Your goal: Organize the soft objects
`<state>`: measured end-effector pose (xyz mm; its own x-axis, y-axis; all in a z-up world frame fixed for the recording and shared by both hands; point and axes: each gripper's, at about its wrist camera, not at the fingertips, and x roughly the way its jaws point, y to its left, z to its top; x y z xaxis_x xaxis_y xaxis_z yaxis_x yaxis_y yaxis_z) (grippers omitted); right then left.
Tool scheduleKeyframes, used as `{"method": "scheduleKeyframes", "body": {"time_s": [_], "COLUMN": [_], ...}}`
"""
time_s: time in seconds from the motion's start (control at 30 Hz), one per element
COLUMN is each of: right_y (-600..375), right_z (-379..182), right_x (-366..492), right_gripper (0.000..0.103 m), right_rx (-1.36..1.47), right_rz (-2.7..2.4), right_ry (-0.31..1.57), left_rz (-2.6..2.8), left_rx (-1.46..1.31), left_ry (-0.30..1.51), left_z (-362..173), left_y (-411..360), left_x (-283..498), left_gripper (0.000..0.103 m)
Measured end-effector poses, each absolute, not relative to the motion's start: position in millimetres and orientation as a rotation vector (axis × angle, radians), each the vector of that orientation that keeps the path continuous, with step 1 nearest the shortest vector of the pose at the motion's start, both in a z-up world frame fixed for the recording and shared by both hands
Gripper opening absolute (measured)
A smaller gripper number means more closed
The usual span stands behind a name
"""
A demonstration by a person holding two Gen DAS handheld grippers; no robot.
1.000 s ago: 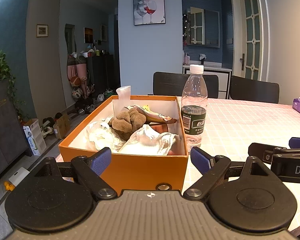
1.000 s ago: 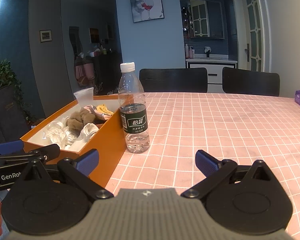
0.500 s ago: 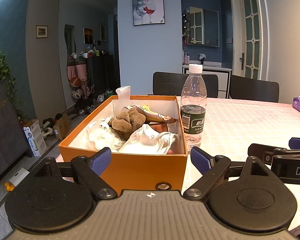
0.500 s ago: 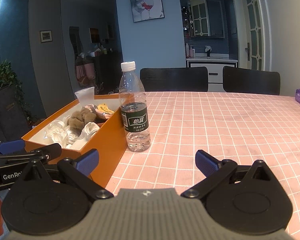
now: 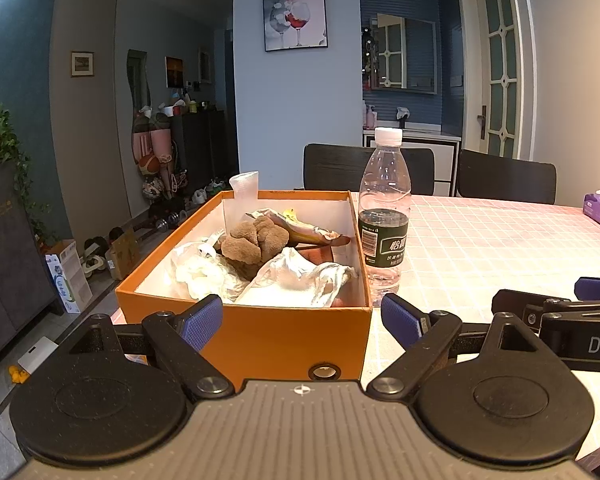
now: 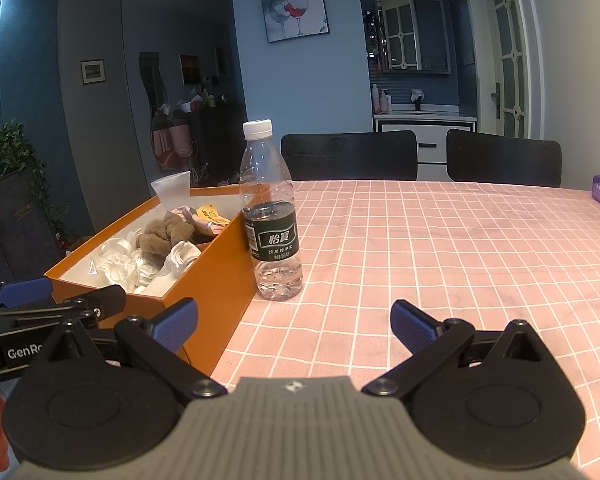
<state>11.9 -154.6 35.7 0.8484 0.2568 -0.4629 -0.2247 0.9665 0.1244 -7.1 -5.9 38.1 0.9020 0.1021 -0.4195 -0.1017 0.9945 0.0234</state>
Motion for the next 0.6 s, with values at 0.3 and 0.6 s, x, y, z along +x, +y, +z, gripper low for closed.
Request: {"method": "scheduleKeyframes", "body": {"time_s": [0.3, 0.6], "right_y": [-154.7, -153.5], "right_z": [33.3, 31.6], "right_x": [11.3, 13.0], "right_gripper": [0.100, 0.100], "right_rx": [0.072, 0.074], "right_rz": [0.253, 0.255], "right_ry": [0.505, 0.511], "left_rz": [0.093, 0.092], "left_rx": [0.000, 0.001], "left_ry": [0.437, 0.439], "left_z": [36.4, 36.2], "left_y": [-3.9, -3.2], "left_x": [-9.4, -9.2], "left_gripper": [0.103, 0.103]}}
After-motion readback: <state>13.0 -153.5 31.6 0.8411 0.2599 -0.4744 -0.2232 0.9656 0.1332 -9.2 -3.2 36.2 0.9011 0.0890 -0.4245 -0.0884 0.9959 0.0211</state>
